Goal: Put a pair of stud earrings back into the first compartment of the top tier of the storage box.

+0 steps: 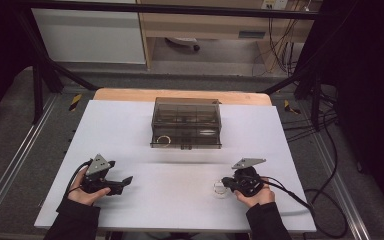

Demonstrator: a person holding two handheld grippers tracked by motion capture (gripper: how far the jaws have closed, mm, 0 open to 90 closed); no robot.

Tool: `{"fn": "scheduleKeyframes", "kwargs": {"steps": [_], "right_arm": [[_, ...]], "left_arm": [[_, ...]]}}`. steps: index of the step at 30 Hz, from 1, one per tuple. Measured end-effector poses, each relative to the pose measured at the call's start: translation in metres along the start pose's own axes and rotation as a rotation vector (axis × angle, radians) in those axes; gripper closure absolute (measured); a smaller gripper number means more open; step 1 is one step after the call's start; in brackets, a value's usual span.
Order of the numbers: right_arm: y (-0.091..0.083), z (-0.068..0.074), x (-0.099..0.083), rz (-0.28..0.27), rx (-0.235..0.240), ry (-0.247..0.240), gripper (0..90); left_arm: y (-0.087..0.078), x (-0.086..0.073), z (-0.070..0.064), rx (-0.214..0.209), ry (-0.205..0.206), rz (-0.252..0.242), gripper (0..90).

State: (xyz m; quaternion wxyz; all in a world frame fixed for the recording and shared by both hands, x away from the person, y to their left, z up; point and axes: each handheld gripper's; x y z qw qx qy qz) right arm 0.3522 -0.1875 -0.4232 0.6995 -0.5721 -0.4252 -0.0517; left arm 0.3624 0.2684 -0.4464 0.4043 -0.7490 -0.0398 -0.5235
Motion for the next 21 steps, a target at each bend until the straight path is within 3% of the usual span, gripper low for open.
{"fn": "scheduleKeyframes", "kwargs": {"steps": [21], "right_arm": [[-0.012, -0.001, 0.014, -0.044, 0.0, 0.001, 87.0]], "left_arm": [[0.001, -0.001, 0.0, 0.001, -0.001, 0.004, 9.8]]}}
Point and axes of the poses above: each handheld gripper's, and its own axes: y roughly forward along the jaws, x roughly out of its top, z roughly to its left, and after that the axes turned 11 degrees about -x, right-handed
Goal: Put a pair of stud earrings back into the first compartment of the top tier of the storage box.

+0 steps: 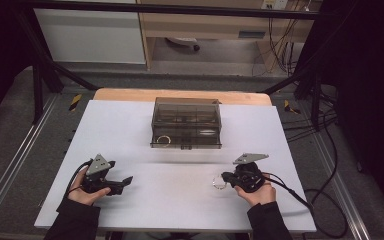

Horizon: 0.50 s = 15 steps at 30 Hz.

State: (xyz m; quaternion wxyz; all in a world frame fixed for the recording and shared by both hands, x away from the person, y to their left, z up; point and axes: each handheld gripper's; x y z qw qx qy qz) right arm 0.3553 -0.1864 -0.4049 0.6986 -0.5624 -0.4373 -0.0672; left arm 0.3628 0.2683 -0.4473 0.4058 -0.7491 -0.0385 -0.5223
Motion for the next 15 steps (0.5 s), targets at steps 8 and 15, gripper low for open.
{"fn": "scheduleKeyframes", "kwargs": {"steps": [8, 15], "right_arm": [[-0.005, 0.002, 0.01, -0.025, 0.005, -0.01, 87.0], [-0.007, 0.006, 0.02, -0.048, 0.01, -0.012, 87.0]], "left_arm": [[0.0, 0.0, 0.0, 0.0, 0.0, 0.0, 9.8], [0.0, 0.0, 0.0, 0.0, 0.0, 0.0, 9.8]]}}
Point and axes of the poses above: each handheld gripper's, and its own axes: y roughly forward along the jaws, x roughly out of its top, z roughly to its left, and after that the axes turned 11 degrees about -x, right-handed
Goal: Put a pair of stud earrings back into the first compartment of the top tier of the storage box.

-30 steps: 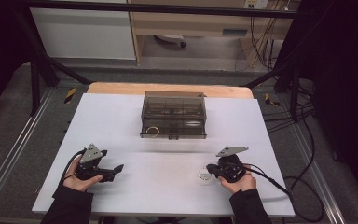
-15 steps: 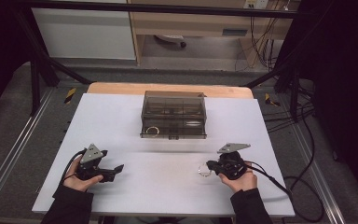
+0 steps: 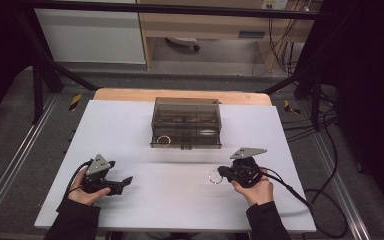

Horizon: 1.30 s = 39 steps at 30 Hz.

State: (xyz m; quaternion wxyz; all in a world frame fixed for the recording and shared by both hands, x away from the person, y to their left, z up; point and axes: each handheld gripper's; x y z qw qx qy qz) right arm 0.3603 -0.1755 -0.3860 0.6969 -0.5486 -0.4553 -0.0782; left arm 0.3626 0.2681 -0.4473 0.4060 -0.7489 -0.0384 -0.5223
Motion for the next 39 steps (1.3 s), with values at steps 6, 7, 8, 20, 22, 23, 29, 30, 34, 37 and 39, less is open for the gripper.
{"fn": "scheduleKeyframes", "kwargs": {"steps": [6, 7, 8, 20, 22, 23, 29, 30, 34, 37, 39], "right_arm": [[-0.001, 0.002, 0.007, -0.01, 0.001, -0.007, 87.0], [-0.001, 0.002, 0.008, -0.013, 0.002, -0.006, 87.0], [-0.001, 0.003, 0.01, -0.017, 0.002, -0.007, 87.0], [-0.002, 0.009, 0.027, -0.038, 0.006, -0.017, 86.9], [-0.002, 0.009, 0.03, -0.041, 0.007, -0.022, 86.9], [-0.002, 0.01, 0.032, -0.042, 0.008, -0.022, 86.9], [-0.003, 0.012, 0.041, -0.052, 0.003, -0.025, 86.9], [-0.003, 0.013, 0.043, -0.052, 0.002, -0.022, 87.0], [-0.002, 0.014, 0.049, -0.06, 0.004, -0.029, 86.9], [0.0, 0.015, 0.053, -0.063, 0.003, -0.031, 87.0], [0.001, 0.016, 0.055, -0.065, 0.003, -0.026, 86.9]], "left_arm": [[0.0, 0.0, 0.0, 0.0, 0.0, 0.0, 9.8], [0.0, 0.0, 0.0, 0.0, -0.001, 0.0, 9.8], [0.0, 0.0, 0.0, -0.001, 0.0, 0.0, 9.8], [0.0, 0.0, 0.0, -0.001, -0.001, -0.001, 9.8], [0.0, 0.0, 0.0, -0.001, -0.001, -0.001, 9.8], [0.0, 0.0, 0.0, 0.0, -0.002, -0.002, 9.8], [0.0, 0.0, 0.0, -0.001, -0.001, -0.002, 9.8], [0.0, 0.0, 0.0, -0.001, -0.001, -0.002, 9.8], [-0.001, 0.0, 0.0, 0.0, -0.002, -0.002, 9.8], [-0.001, 0.0, 0.0, 0.0, -0.002, -0.003, 9.8], [-0.001, 0.0, 0.0, 0.0, -0.002, -0.003, 9.8]]}}
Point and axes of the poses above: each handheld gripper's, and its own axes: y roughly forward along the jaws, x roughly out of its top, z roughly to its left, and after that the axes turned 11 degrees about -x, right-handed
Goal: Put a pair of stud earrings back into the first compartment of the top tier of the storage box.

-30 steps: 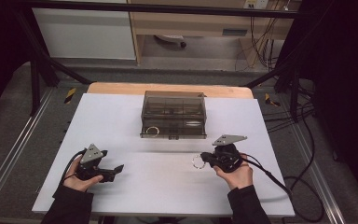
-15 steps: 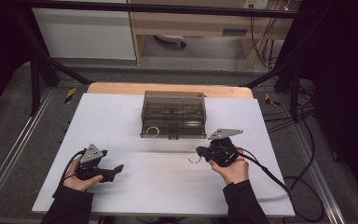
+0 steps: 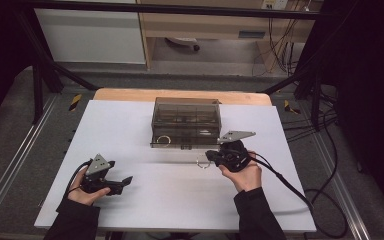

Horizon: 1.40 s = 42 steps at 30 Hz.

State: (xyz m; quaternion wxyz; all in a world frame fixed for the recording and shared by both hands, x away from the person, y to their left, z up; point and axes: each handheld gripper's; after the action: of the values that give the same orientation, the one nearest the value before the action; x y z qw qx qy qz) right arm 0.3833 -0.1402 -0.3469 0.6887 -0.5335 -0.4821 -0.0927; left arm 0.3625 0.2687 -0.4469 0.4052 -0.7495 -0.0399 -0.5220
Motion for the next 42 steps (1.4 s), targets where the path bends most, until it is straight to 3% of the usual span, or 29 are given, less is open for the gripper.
{"fn": "scheduleKeyframes", "kwargs": {"steps": [19, 42], "right_arm": [[0.009, 0.011, 0.025, -0.024, -0.002, -0.016, 86.9], [0.025, 0.022, 0.054, -0.049, -0.014, -0.002, 86.9]], "left_arm": [[0.0, 0.0, 0.0, -0.001, 0.0, -0.001, 9.8], [0.0, 0.0, 0.0, -0.003, 0.0, 0.002, 9.8]]}}
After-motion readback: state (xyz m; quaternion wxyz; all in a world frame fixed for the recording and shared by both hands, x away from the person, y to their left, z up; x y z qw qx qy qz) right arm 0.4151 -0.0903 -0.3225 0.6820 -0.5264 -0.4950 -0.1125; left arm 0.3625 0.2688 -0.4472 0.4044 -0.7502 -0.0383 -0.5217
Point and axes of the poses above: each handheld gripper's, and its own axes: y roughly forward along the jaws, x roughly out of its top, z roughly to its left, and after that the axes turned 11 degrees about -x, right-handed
